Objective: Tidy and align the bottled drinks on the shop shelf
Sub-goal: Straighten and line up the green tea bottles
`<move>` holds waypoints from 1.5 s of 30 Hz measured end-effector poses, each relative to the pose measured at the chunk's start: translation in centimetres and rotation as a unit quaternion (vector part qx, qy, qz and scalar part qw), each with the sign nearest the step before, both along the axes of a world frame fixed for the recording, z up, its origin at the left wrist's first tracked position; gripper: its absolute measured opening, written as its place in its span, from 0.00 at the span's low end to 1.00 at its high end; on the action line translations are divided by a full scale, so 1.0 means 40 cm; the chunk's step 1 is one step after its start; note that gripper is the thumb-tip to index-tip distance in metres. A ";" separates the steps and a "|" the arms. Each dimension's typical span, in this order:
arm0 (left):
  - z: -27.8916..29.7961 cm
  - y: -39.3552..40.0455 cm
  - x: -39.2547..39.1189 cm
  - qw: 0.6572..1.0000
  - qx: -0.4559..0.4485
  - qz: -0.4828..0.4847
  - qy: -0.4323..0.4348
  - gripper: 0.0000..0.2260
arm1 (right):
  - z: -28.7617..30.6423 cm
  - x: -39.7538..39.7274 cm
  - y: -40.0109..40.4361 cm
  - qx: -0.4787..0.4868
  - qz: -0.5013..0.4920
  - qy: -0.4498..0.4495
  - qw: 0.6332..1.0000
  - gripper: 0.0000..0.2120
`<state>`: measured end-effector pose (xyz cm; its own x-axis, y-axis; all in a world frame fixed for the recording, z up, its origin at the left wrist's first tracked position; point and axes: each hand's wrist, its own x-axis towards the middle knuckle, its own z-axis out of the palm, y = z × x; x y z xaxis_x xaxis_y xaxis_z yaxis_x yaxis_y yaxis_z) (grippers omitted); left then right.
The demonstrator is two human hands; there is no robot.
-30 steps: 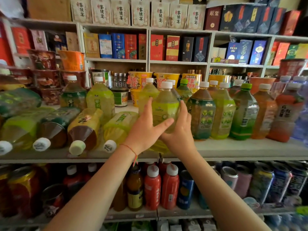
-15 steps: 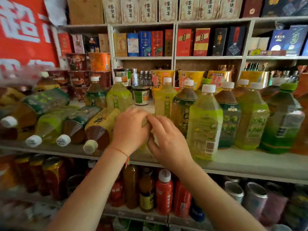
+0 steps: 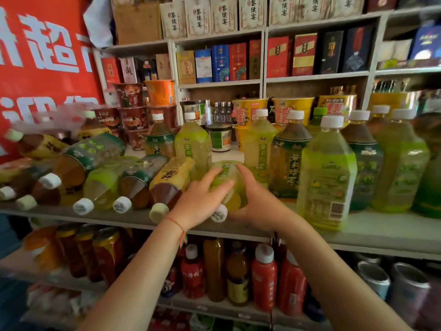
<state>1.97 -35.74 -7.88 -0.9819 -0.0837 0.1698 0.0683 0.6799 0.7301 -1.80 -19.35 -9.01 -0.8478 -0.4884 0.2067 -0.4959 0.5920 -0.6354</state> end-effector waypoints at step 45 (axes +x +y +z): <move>0.085 0.083 0.005 0.979 0.128 -0.082 0.135 0.14 | 0.065 -0.008 -0.085 -0.122 -0.228 0.373 0.891 0.21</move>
